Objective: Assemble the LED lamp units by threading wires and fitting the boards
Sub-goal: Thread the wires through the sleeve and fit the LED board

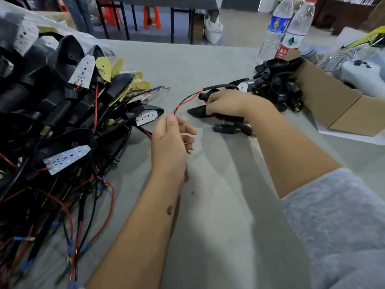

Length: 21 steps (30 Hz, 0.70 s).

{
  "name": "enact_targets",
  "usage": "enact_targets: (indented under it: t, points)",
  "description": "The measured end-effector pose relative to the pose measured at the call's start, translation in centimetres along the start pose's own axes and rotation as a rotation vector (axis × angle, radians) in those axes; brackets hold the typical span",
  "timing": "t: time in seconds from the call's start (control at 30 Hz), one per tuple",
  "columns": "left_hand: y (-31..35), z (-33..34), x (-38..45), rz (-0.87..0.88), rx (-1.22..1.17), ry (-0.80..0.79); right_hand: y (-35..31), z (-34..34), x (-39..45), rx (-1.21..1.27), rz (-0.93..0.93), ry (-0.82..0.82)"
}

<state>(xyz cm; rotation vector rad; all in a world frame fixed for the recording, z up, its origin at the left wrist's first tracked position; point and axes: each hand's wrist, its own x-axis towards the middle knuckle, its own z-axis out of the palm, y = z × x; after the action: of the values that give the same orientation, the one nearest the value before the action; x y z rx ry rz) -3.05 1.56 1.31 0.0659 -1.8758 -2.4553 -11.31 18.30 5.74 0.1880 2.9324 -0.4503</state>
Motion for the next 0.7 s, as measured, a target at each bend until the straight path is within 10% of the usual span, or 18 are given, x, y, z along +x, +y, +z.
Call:
enact_targets:
  t: [0.1, 0.27, 0.4, 0.6, 0.7]
  points:
    - [0.0, 0.0, 0.0, -0.005, -0.010, 0.015, 0.5, -1.8, -2.8, 0.339, -0.097, -0.093]
    - [0.2, 0.3, -0.2, -0.004, 0.004, 0.034, 5.0, -1.1, -4.0, 0.400, 0.121, 0.650]
    - [0.2, 0.3, -0.5, 0.008, 0.007, 0.035, 7.8, 0.6, -4.7, 0.128, 0.349, 0.275]
    - [0.2, 0.5, -0.8, 0.108, 0.109, 0.036, 5.0, 1.2, -7.4, 0.355, 0.083, 0.218]
    - [0.1, 0.3, -1.5, 0.361, 0.263, 0.018, 2.3, 2.5, -8.8, 0.087, 0.033, 0.340]
